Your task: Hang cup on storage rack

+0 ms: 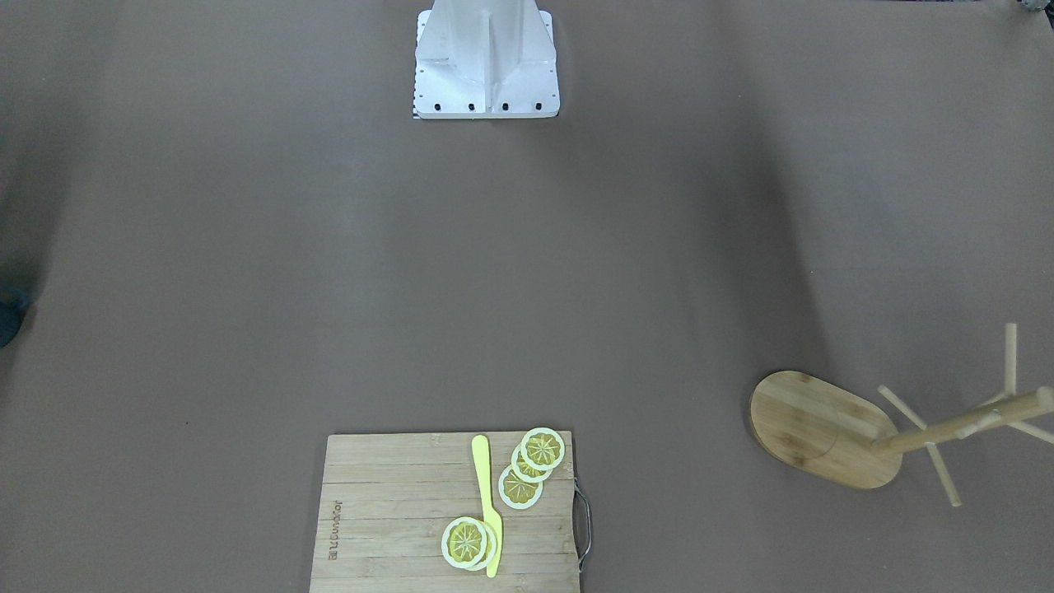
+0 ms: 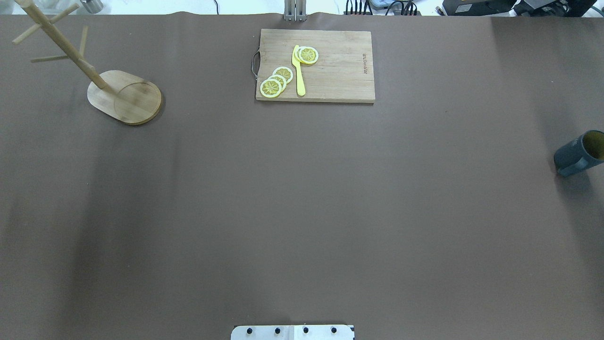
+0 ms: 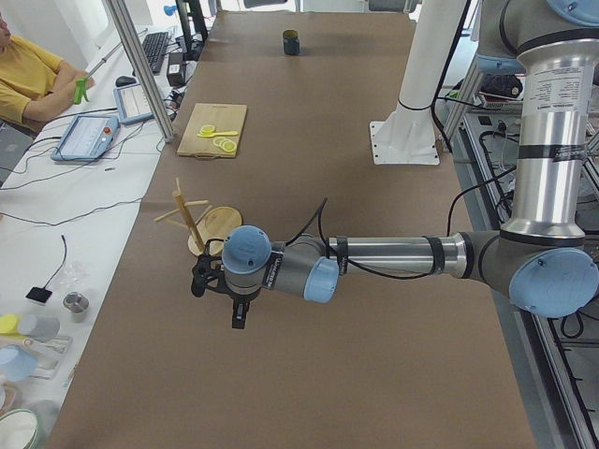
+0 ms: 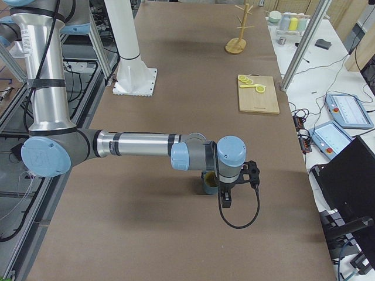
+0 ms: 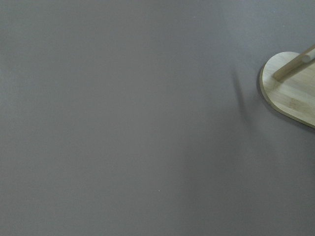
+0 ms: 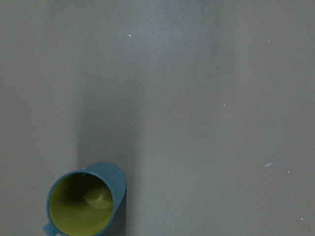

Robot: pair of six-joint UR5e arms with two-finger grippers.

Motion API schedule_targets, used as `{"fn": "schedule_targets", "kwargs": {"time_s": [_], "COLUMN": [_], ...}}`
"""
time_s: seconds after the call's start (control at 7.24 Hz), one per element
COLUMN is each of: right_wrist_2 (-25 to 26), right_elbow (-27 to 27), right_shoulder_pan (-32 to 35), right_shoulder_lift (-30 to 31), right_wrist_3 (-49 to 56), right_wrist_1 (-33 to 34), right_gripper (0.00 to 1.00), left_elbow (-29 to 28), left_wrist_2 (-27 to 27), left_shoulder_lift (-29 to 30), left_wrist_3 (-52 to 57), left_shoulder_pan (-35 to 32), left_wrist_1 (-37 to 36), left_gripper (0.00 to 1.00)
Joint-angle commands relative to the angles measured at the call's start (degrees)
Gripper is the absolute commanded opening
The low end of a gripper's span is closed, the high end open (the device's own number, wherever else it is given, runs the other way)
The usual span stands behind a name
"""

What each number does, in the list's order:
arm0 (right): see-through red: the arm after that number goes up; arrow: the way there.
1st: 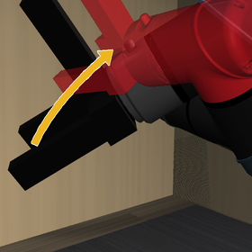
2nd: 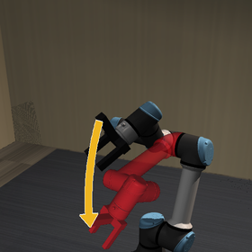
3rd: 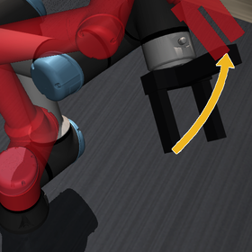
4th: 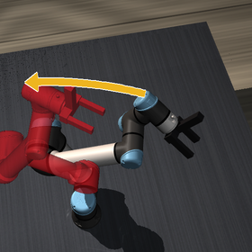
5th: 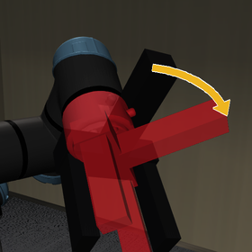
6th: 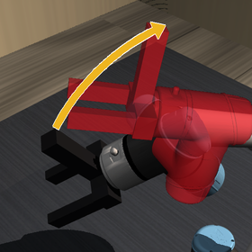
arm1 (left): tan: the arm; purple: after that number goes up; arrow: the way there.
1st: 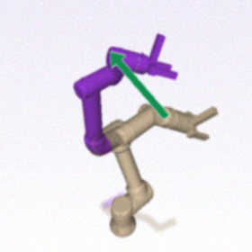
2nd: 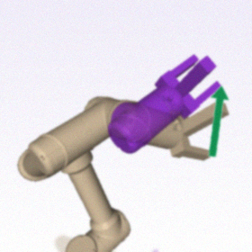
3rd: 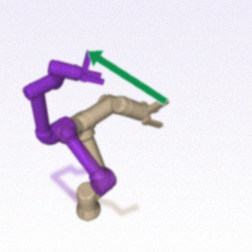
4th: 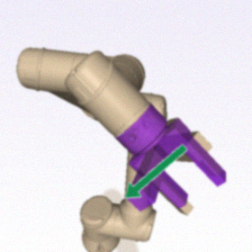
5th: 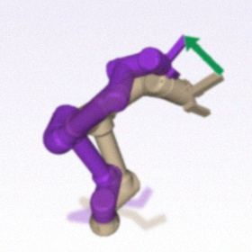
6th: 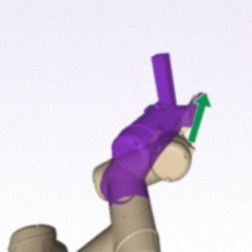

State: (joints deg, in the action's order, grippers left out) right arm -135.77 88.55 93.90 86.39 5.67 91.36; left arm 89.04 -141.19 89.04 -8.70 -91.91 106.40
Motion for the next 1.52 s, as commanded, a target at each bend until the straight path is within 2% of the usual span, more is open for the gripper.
{"fn": "schedule_targets", "kwargs": {"time_s": [0.0, 0.14, 0.28, 0.69, 0.97, 1.24, 1.38], "right_wrist_2": [0.2, 0.2, 0.3, -0.7, -5.3, -4.0, -4.0], "right_elbow": [0.2, 0.3, 0.9, 6.9, 9.5, 9.4, 9.2], "right_shoulder_pan": [0.4, 0.5, 0.5, 0.3, 0.3, 0.4, 0.4], "right_shoulder_lift": [1.1, 1.8, 1.9, 5.9, 10.6, 11.3, 13.6], "right_wrist_3": [0.9, 0.8, 0.8, 0.0, 0.2, -0.4, -0.4], "right_wrist_1": [1.3, 0.8, 0.6, 0.5, 0.0, -5.6, -9.8], "right_gripper": [1.00, 1.00, 1.00, 1.00, 1.00, 1.00, 1.00], "left_elbow": [1.8, 2.3, 2.3, 3.9, 3.5, 3.9, 3.8], "left_wrist_2": [-0.1, 0.0, 0.2, -0.3, -0.4, -0.4, -0.5], "left_shoulder_lift": [-1.1, -4.5, -5.4, -8.3, -8.3, -8.2, -8.2], "left_wrist_3": [0.2, 0.3, 0.3, -0.4, -0.4, -0.4, -0.4], "left_shoulder_pan": [-0.8, -1.1, -1.0, -1.0, -1.0, -0.8, -1.0], "left_wrist_1": [-1.0, -0.3, 0.4, 3.2, 3.2, 3.2, 3.2], "left_gripper": [0.98, 0.98, 0.98, 0.98, 0.98, 0.98, 0.98]}}
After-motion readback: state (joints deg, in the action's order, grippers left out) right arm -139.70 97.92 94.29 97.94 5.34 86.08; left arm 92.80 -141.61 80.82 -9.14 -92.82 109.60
